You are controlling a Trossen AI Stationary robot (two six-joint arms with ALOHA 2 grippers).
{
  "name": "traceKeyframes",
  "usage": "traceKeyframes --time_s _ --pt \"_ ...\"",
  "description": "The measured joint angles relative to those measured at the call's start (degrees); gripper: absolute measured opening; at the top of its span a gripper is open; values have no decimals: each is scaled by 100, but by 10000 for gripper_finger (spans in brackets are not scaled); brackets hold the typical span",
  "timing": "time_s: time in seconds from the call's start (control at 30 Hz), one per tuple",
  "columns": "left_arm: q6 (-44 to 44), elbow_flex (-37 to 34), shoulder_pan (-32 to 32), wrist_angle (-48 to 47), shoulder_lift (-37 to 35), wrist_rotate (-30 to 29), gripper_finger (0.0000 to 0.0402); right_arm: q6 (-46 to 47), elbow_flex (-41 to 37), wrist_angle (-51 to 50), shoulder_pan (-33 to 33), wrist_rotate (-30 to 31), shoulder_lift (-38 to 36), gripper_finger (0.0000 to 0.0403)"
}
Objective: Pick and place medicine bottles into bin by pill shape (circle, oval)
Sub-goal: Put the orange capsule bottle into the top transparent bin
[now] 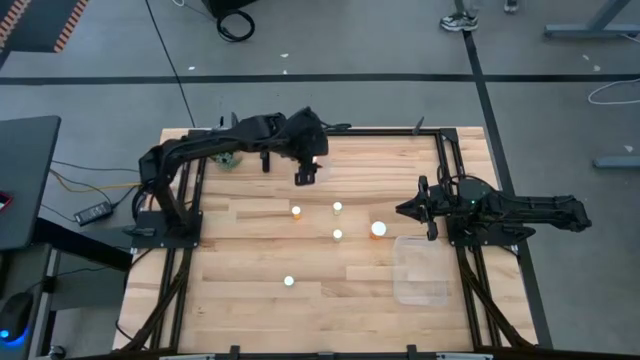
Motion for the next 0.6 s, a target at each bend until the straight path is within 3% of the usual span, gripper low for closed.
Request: traceKeyframes --time_s 0.27,0.6 --pt "-210 -163 -573 5 -113 5 208 0 0 1 0 0 -1 49" --pt "-450 -2255 -1117 1446 -526 7 180 0 0 21 0 -1 29 49"
